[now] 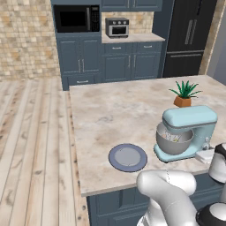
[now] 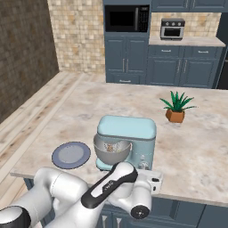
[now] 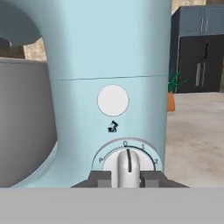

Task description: Add butter and sugar cubes to the stand mixer bowl and then turn on the stand mixer to begin making frosting.

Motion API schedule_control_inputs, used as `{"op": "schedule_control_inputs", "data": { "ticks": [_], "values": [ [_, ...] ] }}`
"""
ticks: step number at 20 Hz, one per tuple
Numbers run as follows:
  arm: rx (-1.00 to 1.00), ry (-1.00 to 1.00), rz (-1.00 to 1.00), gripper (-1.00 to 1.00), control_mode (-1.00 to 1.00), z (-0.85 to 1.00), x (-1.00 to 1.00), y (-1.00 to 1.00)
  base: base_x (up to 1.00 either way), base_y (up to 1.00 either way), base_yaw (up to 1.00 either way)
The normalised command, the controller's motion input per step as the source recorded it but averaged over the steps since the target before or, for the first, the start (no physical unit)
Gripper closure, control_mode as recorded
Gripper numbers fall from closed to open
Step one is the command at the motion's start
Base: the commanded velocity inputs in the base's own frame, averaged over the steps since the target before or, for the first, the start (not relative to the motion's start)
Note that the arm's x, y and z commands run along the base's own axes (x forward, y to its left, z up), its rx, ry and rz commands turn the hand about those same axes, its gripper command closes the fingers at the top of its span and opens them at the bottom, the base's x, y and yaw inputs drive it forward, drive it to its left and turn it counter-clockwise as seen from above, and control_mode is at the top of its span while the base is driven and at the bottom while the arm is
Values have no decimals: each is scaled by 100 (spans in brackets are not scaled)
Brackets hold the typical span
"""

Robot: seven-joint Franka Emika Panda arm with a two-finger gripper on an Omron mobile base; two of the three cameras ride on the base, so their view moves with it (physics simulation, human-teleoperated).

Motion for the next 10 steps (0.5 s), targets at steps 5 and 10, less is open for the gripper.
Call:
{"op": "schedule_control_inputs", "data": {
  "ticks": [5,10],
  "values": [
    [14,1,-4,100,-100,9,0,5,0,0,0],
    [20,0,-4,100,-100,8,0,10,0,0,0]
  ]
}}
